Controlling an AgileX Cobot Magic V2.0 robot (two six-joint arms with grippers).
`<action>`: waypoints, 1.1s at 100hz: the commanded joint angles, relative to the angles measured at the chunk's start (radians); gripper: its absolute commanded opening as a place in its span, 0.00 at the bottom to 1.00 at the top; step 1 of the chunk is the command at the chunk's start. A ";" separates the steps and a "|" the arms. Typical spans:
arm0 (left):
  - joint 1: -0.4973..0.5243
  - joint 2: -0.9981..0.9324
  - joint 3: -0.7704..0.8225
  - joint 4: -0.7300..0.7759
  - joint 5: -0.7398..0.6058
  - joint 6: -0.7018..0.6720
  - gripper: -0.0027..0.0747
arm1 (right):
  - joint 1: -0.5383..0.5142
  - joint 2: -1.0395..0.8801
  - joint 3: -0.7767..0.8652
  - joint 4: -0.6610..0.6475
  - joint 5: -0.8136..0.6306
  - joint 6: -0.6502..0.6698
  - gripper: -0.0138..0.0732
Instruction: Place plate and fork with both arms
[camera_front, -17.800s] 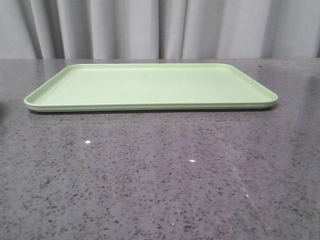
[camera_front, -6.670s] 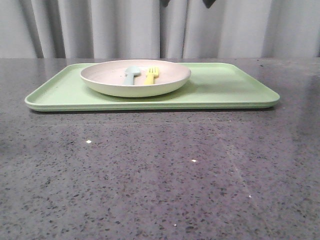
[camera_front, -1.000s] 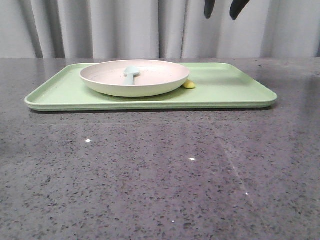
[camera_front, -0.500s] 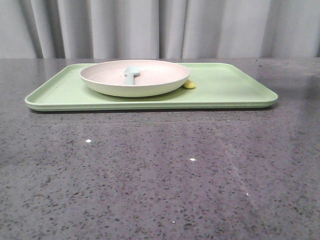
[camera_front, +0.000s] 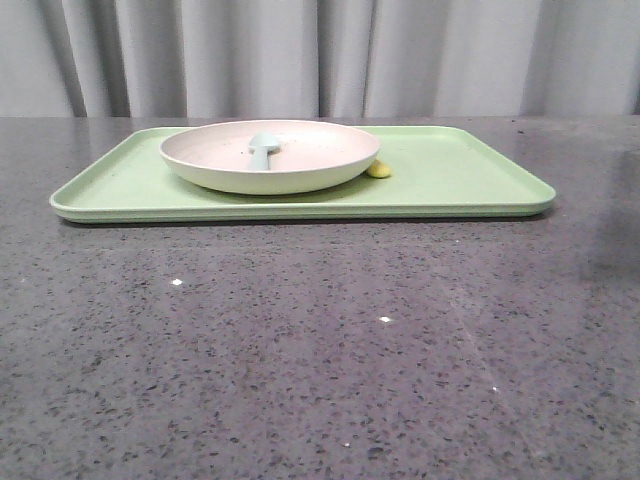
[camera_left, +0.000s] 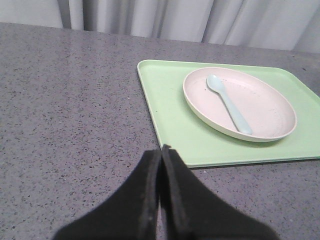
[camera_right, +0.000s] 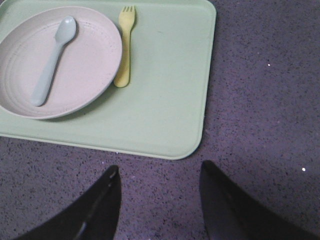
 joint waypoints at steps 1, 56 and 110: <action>0.003 -0.028 -0.007 0.000 -0.089 -0.007 0.01 | 0.003 -0.117 0.100 -0.036 -0.160 -0.006 0.59; 0.003 -0.226 0.131 0.002 -0.094 -0.005 0.01 | 0.003 -0.683 0.616 -0.043 -0.410 -0.006 0.08; 0.003 -0.228 0.144 0.002 -0.056 -0.005 0.01 | 0.003 -0.820 0.694 -0.044 -0.372 -0.006 0.08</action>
